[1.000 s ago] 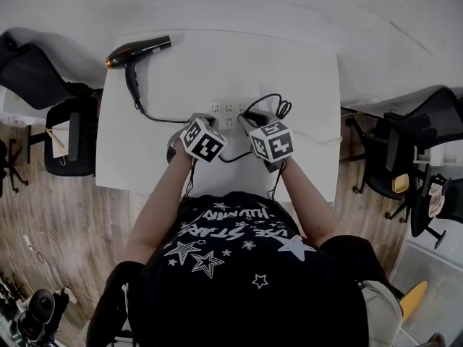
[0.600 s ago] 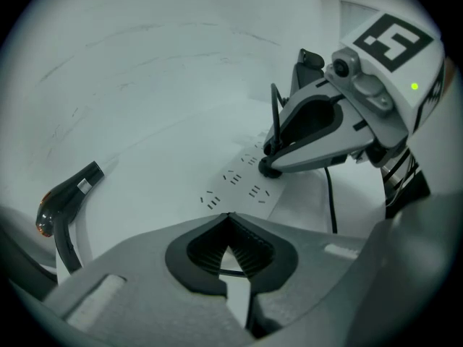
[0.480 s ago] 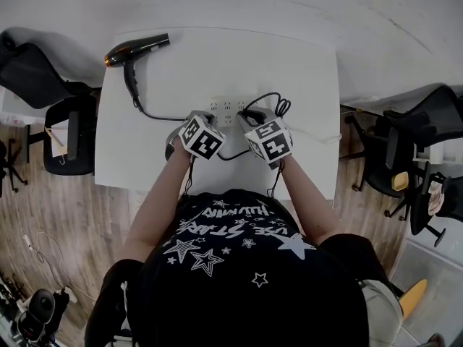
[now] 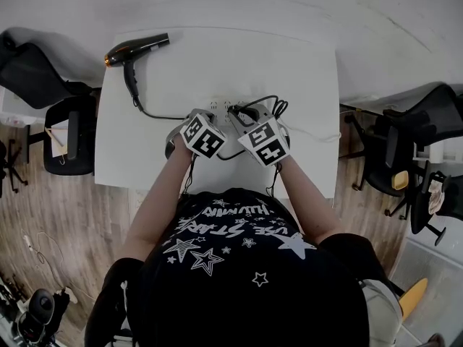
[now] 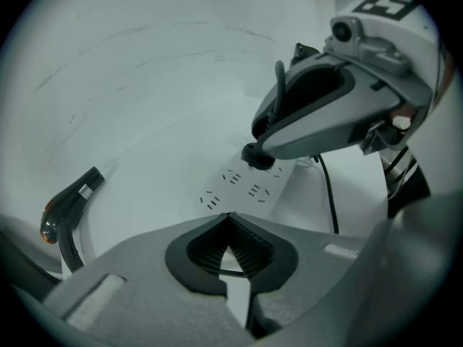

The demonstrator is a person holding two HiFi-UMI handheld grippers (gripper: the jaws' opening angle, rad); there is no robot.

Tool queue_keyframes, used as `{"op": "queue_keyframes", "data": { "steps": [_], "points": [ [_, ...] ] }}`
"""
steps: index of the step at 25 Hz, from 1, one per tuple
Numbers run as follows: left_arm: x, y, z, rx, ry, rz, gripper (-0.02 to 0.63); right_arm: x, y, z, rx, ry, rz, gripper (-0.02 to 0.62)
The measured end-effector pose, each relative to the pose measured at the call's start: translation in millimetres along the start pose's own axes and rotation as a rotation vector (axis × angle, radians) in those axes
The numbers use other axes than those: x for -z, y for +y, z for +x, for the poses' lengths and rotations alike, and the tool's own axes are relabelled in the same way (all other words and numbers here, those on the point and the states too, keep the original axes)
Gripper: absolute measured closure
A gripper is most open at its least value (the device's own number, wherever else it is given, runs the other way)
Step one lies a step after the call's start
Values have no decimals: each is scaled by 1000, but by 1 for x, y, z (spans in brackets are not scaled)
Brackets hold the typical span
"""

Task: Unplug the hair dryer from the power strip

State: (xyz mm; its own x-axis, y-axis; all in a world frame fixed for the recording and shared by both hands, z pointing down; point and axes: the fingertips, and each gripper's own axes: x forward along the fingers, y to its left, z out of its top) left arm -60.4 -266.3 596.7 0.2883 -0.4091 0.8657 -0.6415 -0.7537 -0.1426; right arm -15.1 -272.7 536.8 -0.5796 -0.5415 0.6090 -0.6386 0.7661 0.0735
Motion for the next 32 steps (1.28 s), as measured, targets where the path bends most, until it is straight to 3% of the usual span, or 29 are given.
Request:
{"op": "queue_keyframes", "data": {
  "steps": [3,9,16,25,32],
  "points": [
    [1,-1,0,7,-4,-18,598,-10,8,6,-3,35,-74,522],
    [1,4,-1,-15,-14,-18,600,2,-2,1,1,47,16,520],
    [1,-1,-1,41,-36,-22,598,3,-11,-14,56,15,104,517],
    [2,-4,-2,-42,-47,101,600,12,-7,-35,140,15,215,515],
    [1,-6,-5,26,-118,94,598,14,-1,-43,203,22,280,514]
  ]
}}
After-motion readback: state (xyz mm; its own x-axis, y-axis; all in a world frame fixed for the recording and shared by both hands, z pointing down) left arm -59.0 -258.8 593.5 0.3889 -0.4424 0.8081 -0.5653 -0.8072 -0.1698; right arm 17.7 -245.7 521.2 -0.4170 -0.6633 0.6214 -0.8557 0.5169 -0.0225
